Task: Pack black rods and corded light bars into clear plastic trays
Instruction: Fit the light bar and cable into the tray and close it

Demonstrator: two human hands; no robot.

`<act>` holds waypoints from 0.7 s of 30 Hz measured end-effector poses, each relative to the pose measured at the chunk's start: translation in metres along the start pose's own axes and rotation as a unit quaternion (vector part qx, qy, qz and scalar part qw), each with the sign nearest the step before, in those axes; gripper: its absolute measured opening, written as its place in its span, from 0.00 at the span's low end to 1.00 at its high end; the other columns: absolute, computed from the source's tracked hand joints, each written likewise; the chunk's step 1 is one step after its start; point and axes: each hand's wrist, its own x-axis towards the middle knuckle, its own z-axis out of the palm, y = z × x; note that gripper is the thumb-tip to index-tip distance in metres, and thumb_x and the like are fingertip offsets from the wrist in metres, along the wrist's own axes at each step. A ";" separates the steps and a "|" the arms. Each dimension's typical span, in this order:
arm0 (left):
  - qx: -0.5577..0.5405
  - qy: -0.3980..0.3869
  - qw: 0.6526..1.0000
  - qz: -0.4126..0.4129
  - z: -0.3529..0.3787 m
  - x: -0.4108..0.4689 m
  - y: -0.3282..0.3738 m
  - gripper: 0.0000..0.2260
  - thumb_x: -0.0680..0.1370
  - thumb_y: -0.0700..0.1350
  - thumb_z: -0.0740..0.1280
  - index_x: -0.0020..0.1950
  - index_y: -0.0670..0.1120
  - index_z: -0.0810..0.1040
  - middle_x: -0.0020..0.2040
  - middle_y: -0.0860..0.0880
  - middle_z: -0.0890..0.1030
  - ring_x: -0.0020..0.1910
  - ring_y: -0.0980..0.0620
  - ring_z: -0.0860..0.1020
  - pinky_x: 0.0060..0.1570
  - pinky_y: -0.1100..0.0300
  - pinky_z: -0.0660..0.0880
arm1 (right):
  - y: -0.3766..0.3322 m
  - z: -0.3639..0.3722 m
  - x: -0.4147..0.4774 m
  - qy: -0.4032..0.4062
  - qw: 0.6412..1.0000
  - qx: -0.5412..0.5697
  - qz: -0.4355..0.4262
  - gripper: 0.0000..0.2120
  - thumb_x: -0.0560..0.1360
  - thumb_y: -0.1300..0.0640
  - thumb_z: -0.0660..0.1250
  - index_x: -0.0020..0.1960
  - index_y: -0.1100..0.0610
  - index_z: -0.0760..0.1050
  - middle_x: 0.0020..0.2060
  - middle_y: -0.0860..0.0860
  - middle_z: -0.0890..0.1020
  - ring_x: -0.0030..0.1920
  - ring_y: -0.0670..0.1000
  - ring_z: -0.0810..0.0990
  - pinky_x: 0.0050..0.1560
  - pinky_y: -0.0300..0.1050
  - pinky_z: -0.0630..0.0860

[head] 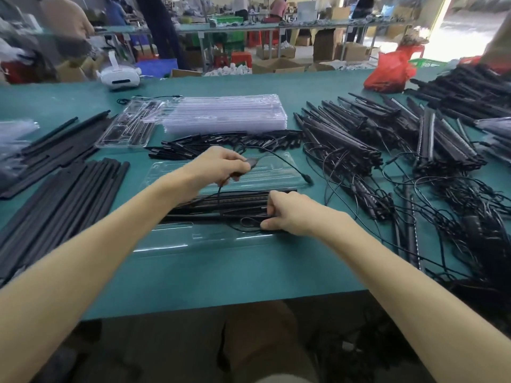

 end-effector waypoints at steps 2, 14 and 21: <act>0.026 -0.034 0.999 -0.015 -0.010 -0.013 -0.006 0.08 0.79 0.45 0.68 0.55 0.50 0.85 0.44 0.51 0.83 0.31 0.58 0.73 0.37 0.61 0.69 | 0.002 0.000 0.002 -0.004 1.000 0.007 0.004 0.15 0.75 0.41 0.71 0.48 0.48 0.68 0.50 0.51 0.78 0.53 0.56 0.76 0.55 0.52 0.75; -0.028 -0.094 0.991 -0.093 -0.038 -0.055 -0.028 0.12 0.84 0.46 0.62 0.62 0.56 0.82 0.32 0.52 0.70 0.26 0.55 0.64 0.27 0.66 0.62 | 0.004 -0.002 0.002 -0.006 1.000 0.029 -0.003 0.15 0.75 0.42 0.72 0.46 0.48 0.68 0.47 0.52 0.79 0.52 0.56 0.77 0.51 0.50 0.75; 0.042 -0.118 0.992 -0.001 -0.063 -0.086 -0.036 0.10 0.83 0.50 0.63 0.60 0.55 0.83 0.40 0.49 0.82 0.37 0.52 0.82 0.31 0.67 0.72 | 0.002 -0.003 0.003 -0.005 1.000 0.025 -0.006 0.15 0.75 0.42 0.72 0.48 0.49 0.69 0.47 0.52 0.79 0.52 0.56 0.77 0.51 0.50 0.75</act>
